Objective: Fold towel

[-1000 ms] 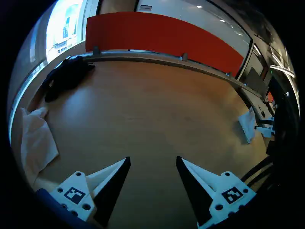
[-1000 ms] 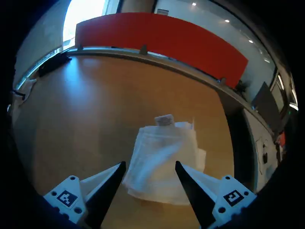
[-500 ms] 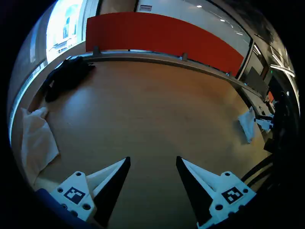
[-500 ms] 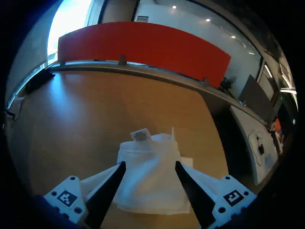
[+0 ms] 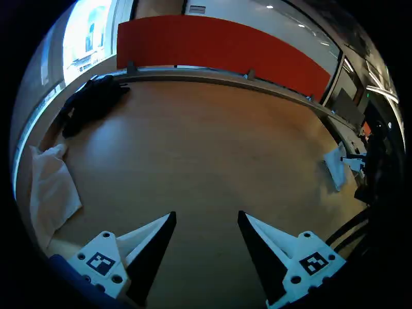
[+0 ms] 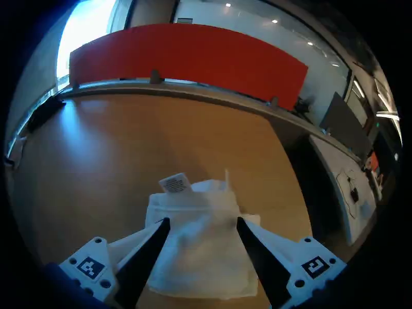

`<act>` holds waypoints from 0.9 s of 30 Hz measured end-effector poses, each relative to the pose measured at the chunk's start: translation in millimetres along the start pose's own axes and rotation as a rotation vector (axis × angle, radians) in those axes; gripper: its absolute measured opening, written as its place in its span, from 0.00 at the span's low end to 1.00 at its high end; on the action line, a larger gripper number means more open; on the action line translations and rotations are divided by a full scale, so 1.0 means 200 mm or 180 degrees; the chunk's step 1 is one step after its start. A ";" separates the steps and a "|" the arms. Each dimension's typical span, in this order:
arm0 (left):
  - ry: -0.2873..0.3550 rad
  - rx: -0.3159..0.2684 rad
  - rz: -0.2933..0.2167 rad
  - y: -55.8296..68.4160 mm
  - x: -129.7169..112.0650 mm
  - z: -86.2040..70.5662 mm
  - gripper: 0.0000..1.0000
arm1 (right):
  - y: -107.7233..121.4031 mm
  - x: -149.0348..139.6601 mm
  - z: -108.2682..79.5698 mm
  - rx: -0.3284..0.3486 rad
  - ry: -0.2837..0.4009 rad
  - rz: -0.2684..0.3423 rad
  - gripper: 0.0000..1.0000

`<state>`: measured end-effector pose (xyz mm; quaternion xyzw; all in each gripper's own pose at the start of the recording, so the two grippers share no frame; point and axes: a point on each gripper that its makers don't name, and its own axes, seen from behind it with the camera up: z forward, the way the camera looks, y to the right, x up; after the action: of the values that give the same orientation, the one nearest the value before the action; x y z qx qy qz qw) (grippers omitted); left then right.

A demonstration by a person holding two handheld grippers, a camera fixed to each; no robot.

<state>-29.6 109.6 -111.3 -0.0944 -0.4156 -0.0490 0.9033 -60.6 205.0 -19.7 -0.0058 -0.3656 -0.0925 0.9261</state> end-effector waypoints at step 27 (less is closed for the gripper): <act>-0.0046 0.0015 0.0020 0.02 -0.01 0.00 0.88 | 0.06 -0.12 0.13 -0.0048 -0.0235 0.0100 1.00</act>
<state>-31.1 113.9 -113.5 -0.0939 -0.4220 -0.0444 0.9006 -92.0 223.0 -16.2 -0.0219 -0.3986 -0.0803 0.9133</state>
